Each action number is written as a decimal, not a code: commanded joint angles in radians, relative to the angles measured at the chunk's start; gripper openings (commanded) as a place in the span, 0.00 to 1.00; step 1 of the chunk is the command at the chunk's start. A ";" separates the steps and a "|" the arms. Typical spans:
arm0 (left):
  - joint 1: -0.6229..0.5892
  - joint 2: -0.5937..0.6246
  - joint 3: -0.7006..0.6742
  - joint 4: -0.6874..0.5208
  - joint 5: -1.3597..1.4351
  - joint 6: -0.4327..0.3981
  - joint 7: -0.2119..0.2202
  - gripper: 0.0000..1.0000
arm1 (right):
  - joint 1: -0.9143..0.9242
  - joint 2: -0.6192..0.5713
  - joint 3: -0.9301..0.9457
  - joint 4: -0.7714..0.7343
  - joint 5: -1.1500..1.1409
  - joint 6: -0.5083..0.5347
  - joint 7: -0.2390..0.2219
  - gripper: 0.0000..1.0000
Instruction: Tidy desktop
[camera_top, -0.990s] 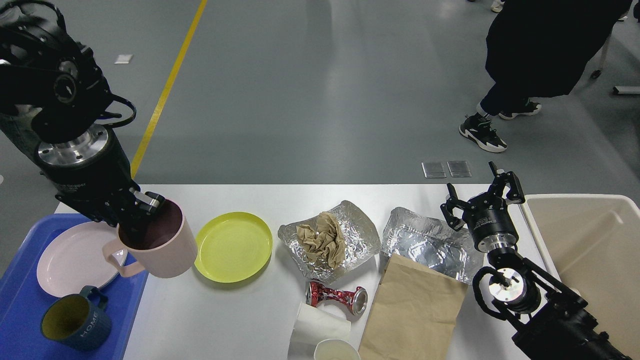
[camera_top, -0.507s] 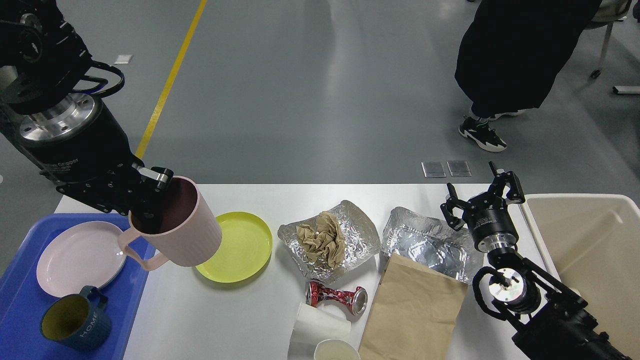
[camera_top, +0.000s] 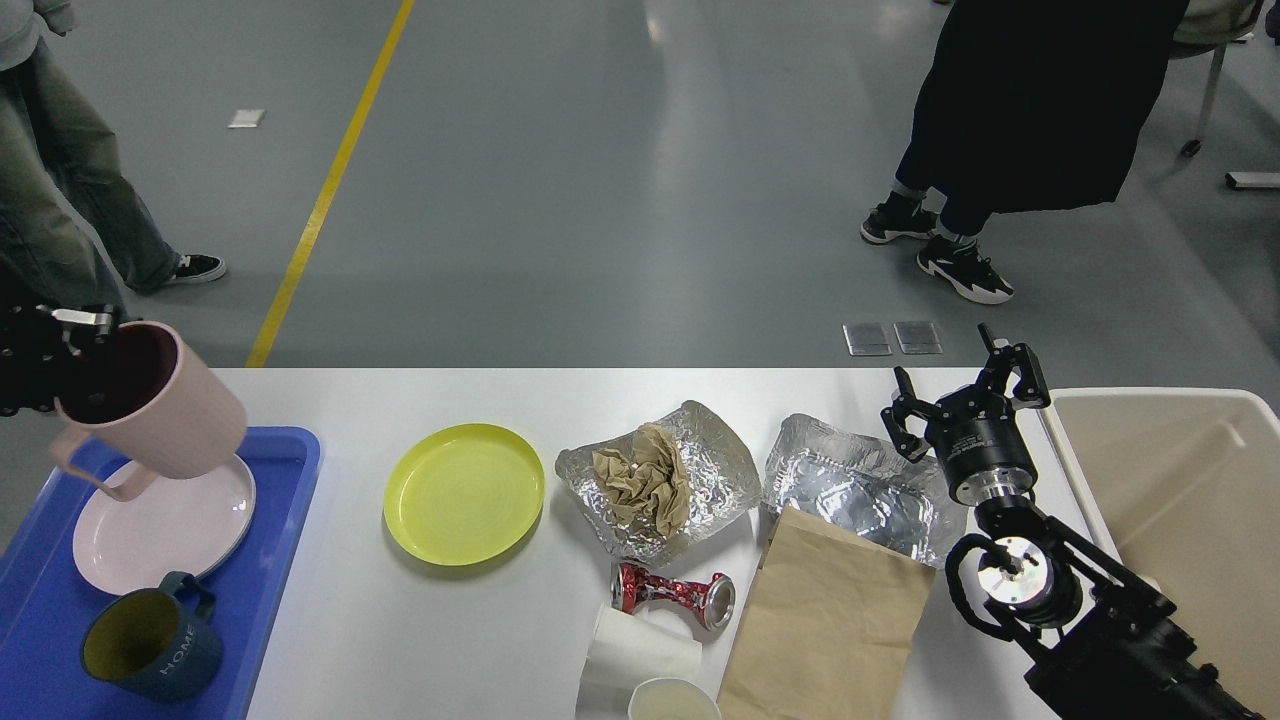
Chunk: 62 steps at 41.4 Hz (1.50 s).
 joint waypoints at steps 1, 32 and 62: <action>0.173 0.097 -0.008 0.174 0.004 0.000 -0.002 0.00 | 0.000 0.001 0.000 0.000 0.000 0.000 0.000 1.00; 1.270 0.309 -0.814 0.771 0.083 0.000 0.151 0.00 | 0.000 0.001 0.000 0.000 0.000 0.000 0.000 1.00; 1.304 0.287 -0.882 0.791 0.070 0.070 0.151 0.03 | 0.000 0.001 0.000 0.000 0.000 0.000 0.000 1.00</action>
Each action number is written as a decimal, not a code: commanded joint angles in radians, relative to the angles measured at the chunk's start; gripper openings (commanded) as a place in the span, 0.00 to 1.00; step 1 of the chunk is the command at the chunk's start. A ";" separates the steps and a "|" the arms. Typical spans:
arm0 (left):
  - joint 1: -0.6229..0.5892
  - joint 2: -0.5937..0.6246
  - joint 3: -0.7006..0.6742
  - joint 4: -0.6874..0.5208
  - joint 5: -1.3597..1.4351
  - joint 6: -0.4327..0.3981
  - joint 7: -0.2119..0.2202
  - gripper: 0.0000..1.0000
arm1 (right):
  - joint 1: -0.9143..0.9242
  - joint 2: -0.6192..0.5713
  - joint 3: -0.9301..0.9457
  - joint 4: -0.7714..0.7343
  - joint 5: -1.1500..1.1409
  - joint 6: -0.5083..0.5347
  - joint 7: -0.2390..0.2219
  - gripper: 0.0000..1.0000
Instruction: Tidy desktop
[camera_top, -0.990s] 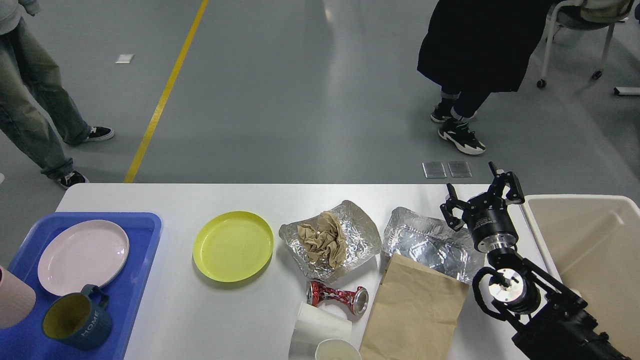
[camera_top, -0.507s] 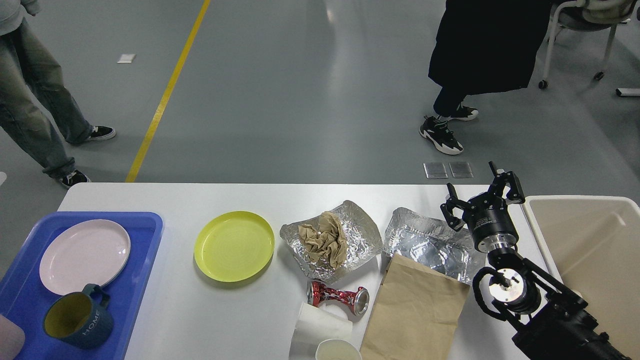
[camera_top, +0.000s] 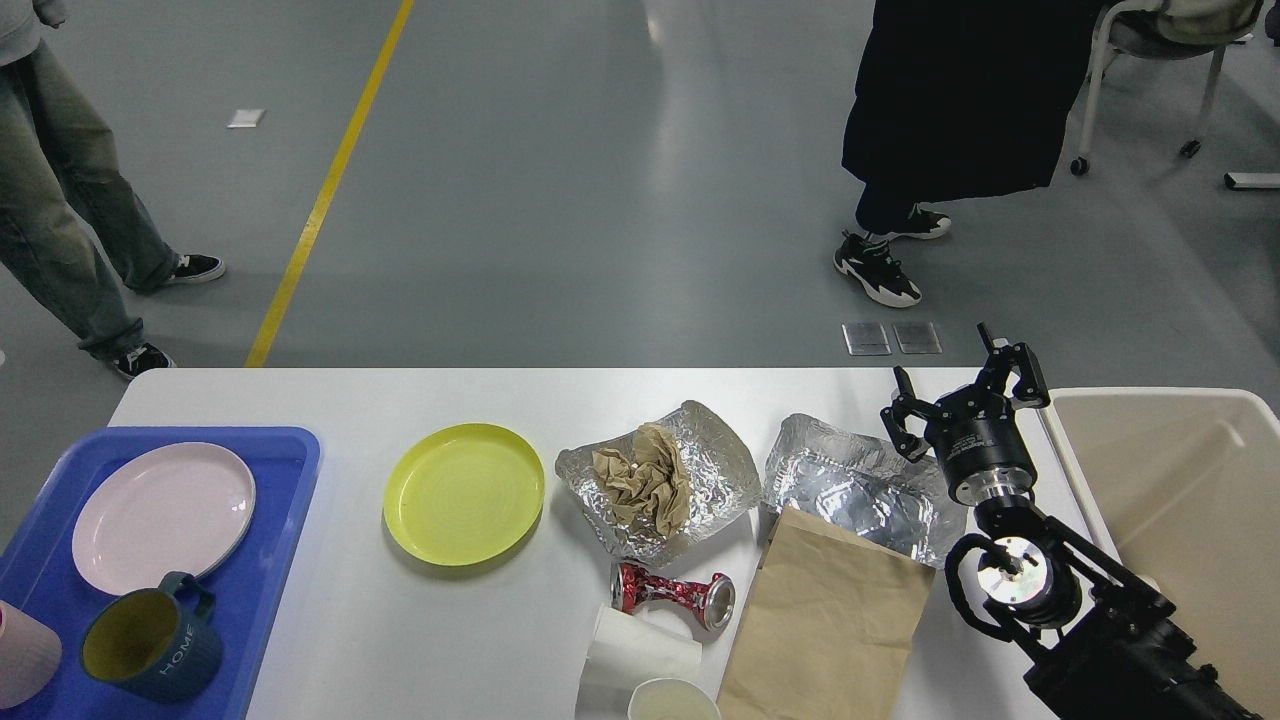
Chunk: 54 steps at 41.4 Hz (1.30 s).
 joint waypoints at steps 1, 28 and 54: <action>0.001 -0.004 -0.020 0.000 0.002 0.023 0.001 0.03 | 0.000 0.000 0.000 0.000 0.000 0.000 0.000 1.00; 0.022 -0.030 -0.046 -0.009 0.000 0.165 -0.013 0.94 | 0.000 0.000 0.000 0.000 0.000 0.000 0.000 1.00; -0.483 -0.005 0.384 -0.202 -0.002 -0.030 -0.002 0.95 | 0.000 0.000 0.000 0.000 0.000 0.000 0.000 1.00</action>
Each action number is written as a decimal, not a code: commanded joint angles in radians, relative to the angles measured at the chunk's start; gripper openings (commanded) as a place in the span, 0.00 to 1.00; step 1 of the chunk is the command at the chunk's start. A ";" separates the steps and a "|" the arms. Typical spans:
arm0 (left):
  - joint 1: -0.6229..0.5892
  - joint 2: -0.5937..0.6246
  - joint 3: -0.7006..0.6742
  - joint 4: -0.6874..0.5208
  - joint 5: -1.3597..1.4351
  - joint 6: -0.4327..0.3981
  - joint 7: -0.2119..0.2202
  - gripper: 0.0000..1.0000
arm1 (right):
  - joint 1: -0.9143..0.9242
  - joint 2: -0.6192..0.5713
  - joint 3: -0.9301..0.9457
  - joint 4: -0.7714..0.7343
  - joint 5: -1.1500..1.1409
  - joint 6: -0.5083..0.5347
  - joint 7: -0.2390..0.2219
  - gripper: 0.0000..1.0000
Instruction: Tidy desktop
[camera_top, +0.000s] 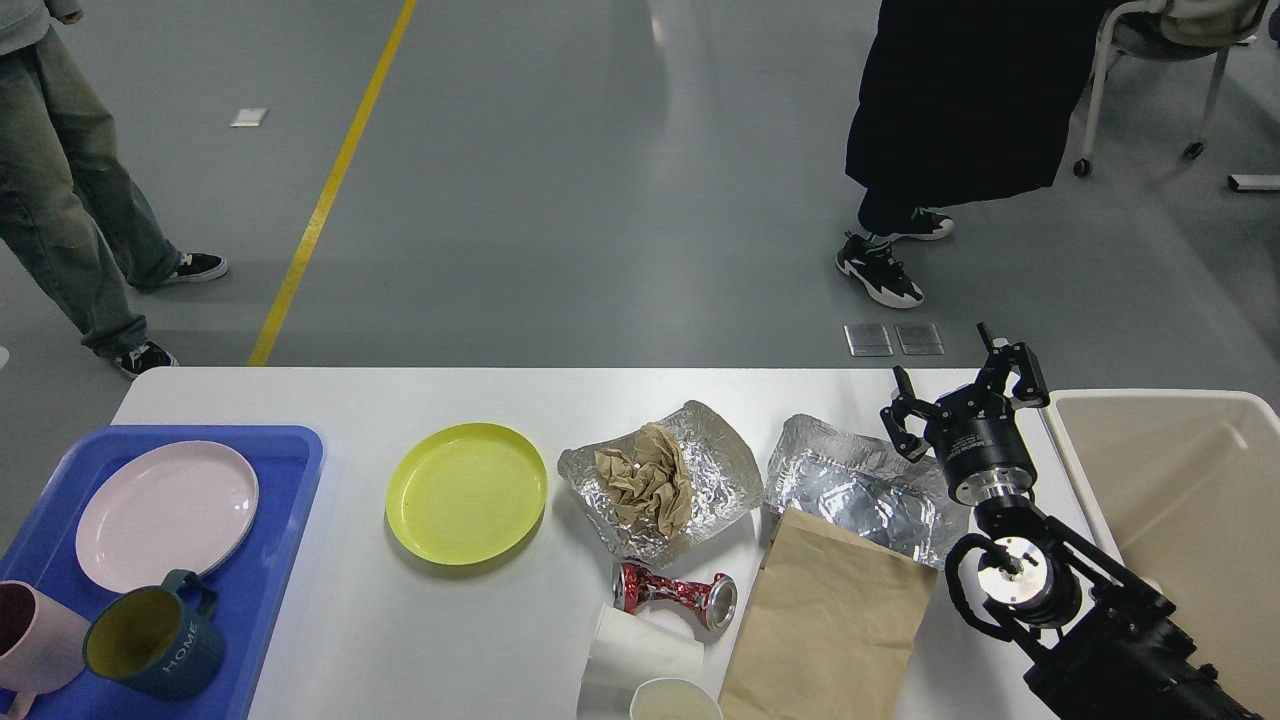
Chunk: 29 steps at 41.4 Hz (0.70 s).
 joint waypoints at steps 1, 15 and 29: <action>-0.247 -0.014 0.204 -0.110 -0.004 -0.016 -0.004 0.95 | 0.000 -0.001 0.000 0.000 0.000 0.000 0.000 1.00; -0.783 -0.284 0.537 -0.352 -0.066 -0.017 -0.004 0.96 | 0.000 0.000 0.000 0.000 0.000 0.000 0.000 1.00; -1.197 -0.614 0.604 -0.723 -0.358 -0.013 -0.005 0.96 | 0.000 0.000 0.000 -0.002 -0.002 0.000 0.000 1.00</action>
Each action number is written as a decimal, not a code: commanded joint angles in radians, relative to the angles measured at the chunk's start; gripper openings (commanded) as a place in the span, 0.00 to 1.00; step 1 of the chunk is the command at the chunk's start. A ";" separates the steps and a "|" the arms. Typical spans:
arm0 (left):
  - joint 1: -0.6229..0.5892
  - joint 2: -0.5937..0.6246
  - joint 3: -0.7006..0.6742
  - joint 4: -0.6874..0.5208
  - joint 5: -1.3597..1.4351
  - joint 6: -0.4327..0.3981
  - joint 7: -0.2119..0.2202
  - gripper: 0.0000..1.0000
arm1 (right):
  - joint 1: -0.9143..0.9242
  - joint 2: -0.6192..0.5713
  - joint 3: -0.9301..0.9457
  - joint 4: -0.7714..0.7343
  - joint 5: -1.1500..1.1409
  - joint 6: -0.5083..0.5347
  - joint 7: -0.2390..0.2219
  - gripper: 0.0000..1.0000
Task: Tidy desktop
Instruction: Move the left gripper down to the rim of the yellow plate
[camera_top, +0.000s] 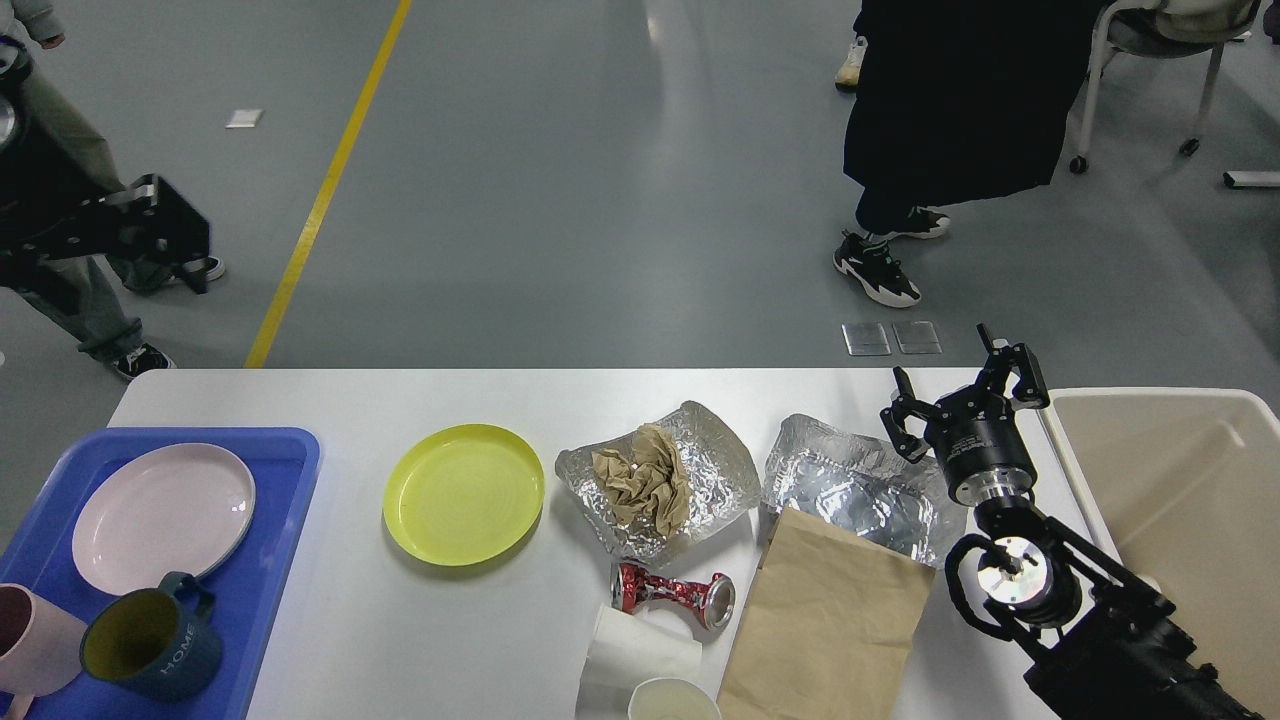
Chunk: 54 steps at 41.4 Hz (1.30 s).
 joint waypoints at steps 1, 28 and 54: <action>-0.121 -0.112 0.018 -0.150 -0.093 0.007 -0.002 0.96 | 0.000 -0.001 0.000 0.000 0.000 0.000 0.000 1.00; -0.354 -0.235 0.004 -0.454 -0.221 0.070 -0.012 0.96 | 0.000 0.000 0.000 -0.002 0.000 0.000 0.000 1.00; 0.175 -0.224 -0.065 -0.301 -0.230 0.332 -0.006 0.96 | 0.000 -0.001 0.000 0.000 0.000 0.000 0.000 1.00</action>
